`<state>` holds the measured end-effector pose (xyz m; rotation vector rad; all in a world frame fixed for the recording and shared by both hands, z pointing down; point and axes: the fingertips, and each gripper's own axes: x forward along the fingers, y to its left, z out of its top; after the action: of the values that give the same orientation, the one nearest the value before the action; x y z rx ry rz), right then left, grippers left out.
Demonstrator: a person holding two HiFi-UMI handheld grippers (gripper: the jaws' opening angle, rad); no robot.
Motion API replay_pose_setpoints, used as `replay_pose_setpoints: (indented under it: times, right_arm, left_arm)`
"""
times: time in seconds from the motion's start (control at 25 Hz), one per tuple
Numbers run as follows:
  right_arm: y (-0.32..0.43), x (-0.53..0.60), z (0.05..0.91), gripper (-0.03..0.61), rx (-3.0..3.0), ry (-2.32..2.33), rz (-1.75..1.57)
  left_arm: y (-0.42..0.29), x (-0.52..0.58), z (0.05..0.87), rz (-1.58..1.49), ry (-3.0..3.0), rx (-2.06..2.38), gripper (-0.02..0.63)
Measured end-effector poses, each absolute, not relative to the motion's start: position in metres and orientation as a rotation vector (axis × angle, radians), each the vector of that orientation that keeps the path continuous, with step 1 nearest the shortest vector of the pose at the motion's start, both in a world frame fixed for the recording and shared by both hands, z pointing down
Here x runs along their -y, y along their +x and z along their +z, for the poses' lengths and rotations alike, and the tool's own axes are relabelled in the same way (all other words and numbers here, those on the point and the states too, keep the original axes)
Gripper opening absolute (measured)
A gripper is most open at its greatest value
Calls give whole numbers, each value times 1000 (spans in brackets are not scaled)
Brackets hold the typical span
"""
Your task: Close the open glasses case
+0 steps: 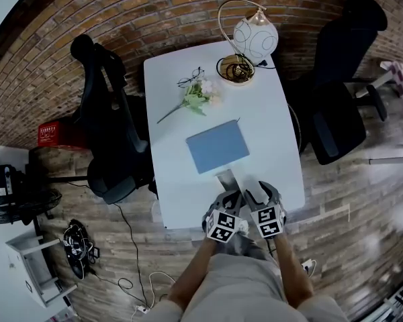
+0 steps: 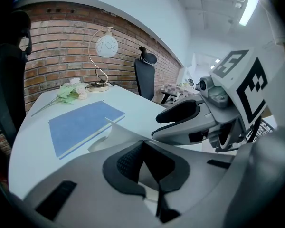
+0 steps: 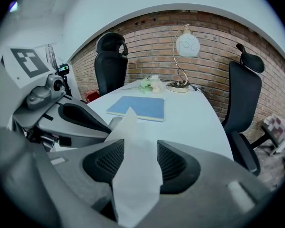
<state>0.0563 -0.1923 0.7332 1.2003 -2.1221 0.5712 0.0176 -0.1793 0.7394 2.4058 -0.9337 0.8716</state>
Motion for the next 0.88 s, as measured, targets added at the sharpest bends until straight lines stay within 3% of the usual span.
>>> replay_pose_setpoints:
  times: [0.88]
  right_arm:
    - [36,186,730,218,2163,1138,552]
  left_arm:
    - [-7,171,746,868,2343,1012,3]
